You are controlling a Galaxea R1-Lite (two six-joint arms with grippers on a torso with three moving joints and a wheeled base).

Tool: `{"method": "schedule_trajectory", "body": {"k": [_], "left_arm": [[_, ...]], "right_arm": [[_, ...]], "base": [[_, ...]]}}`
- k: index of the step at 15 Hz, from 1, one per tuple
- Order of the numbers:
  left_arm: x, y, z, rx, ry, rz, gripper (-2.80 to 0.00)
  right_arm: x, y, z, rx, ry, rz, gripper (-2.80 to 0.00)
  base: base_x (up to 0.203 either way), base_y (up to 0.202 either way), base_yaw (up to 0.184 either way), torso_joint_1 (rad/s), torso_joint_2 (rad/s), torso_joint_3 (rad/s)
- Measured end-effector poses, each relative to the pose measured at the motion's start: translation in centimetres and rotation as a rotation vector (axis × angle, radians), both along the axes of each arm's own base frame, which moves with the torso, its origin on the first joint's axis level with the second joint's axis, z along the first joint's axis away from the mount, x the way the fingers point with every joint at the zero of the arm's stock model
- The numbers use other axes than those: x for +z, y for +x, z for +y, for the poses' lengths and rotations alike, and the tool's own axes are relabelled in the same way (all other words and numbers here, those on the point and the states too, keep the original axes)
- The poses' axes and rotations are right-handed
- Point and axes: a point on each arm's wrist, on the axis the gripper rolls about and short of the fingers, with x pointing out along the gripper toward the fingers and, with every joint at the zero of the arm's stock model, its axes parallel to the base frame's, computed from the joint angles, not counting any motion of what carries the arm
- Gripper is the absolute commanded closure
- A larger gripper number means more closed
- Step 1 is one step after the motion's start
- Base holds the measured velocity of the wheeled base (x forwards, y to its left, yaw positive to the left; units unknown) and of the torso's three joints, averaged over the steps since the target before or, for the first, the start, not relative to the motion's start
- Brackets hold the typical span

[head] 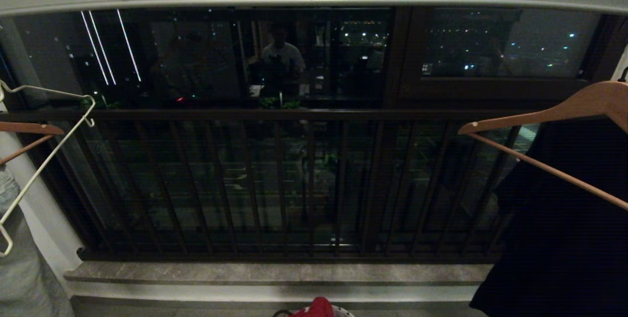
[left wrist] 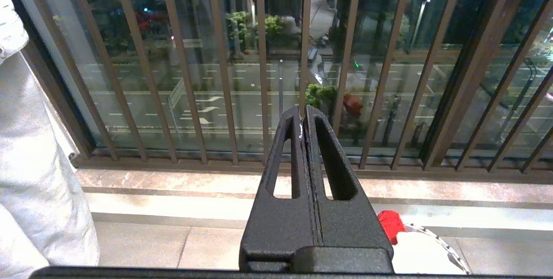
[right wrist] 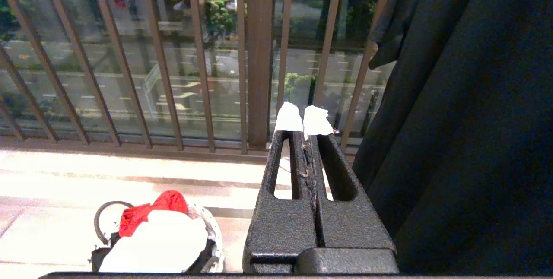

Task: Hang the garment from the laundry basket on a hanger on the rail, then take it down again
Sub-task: Pick up the clothes rack on the clothesline

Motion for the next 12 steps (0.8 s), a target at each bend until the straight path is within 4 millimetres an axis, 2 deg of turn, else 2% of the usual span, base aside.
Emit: {"method": "schedule_trajectory", "body": {"k": [12], "left_arm": [[0.08,-0.06,0.01,0.004,0.018,0.011,0.00]], "right_arm": [[0.00,0.00,0.00,0.001,0.000,0.000,0.00]], "base": [[0.000,0.000,0.000,0.000,0.00,0.000]]}}
